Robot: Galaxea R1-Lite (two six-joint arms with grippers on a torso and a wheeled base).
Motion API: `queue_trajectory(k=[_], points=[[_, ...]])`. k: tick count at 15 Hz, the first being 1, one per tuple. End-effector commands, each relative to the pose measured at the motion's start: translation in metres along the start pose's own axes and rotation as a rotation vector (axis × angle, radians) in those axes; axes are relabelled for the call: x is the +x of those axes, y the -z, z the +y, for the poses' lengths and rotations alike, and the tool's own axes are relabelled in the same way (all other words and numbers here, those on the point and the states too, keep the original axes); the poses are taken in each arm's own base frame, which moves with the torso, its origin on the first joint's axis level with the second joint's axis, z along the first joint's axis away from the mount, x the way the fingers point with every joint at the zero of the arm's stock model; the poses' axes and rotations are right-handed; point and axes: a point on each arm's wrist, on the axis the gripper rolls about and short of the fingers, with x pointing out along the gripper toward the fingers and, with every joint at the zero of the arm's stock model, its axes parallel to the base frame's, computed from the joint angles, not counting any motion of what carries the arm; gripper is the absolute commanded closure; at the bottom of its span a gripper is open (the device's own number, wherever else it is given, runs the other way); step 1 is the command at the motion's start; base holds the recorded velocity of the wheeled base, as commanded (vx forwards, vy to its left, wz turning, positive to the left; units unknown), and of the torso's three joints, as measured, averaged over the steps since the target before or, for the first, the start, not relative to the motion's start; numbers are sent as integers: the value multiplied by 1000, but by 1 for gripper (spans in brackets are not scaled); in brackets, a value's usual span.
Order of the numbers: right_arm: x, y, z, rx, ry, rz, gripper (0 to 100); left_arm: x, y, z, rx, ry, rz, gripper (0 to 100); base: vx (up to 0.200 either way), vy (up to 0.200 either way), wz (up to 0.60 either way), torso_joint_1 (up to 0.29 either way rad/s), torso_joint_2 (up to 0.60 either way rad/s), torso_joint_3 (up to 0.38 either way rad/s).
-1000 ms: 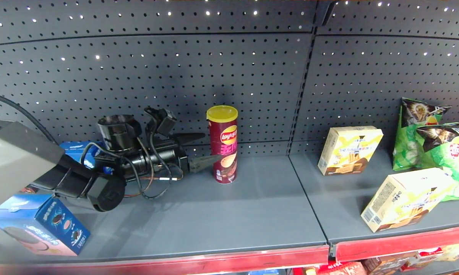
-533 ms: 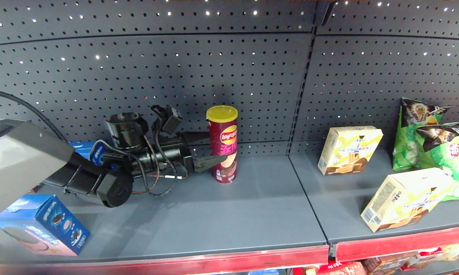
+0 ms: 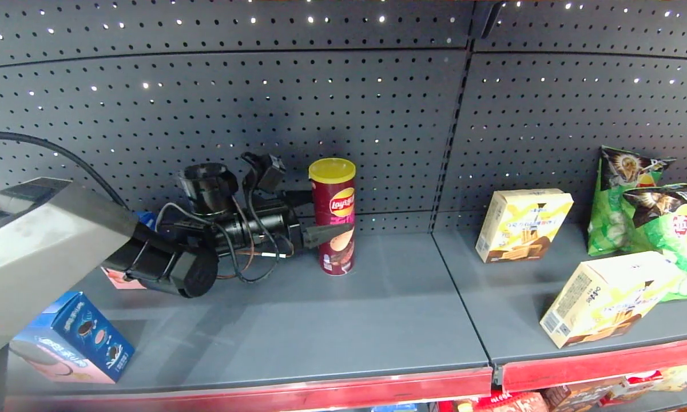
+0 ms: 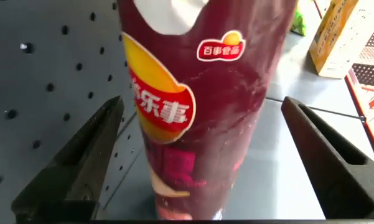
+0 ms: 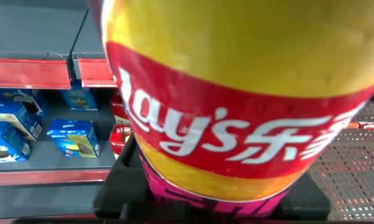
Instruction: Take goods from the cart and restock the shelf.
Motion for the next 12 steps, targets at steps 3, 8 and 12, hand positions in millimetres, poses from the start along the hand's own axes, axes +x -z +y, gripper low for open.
queue_trajectory(k=[3,8,12], points=[[0,0,0,-1,0,0,100,8,10,3,-16,11,7,0,0,0,0,0,0,0],[0,0,0,-1,0,0,100,10,15,3,-22,12,13,100,0,0,0,0,0,0],[0,0,0,1,0,0,100,12,16,-2,-33,23,19,100,0,0,0,0,0,0]])
